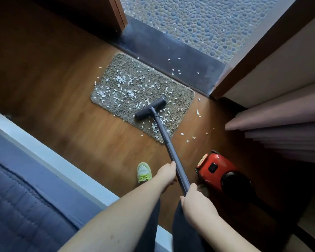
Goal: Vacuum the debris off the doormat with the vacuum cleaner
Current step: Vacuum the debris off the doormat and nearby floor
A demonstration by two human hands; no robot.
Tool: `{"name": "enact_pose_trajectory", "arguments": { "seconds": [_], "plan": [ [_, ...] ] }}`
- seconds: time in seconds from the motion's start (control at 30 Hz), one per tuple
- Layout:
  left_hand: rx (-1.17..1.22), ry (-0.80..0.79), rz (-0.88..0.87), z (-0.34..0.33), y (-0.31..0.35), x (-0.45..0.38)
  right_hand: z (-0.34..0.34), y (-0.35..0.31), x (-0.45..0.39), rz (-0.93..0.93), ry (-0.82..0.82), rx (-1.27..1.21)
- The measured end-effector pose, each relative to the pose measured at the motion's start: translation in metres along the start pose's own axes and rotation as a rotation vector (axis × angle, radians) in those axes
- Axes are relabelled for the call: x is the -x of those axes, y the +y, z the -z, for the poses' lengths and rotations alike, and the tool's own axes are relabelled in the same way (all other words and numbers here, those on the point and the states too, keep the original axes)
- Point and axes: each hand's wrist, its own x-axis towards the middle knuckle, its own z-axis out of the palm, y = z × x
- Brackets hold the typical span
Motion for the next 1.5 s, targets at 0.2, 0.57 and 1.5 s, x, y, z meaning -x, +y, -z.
{"name": "enact_pose_trajectory", "arguments": {
  "seconds": [0.2, 0.57, 1.5],
  "plan": [
    [0.665, -0.062, 0.148, 0.004, 0.026, -0.002, 0.006, 0.001, -0.014, 0.098, -0.122, -0.431],
    [0.676, -0.023, 0.169, -0.016, 0.059, 0.005, 0.048, 0.027, -0.012, 0.189, -0.205, -0.637],
    [0.634, 0.135, 0.105, -0.091, 0.027, -0.044, -0.07, 0.183, -0.282, -0.029, -0.111, 0.555]
  ]
}}
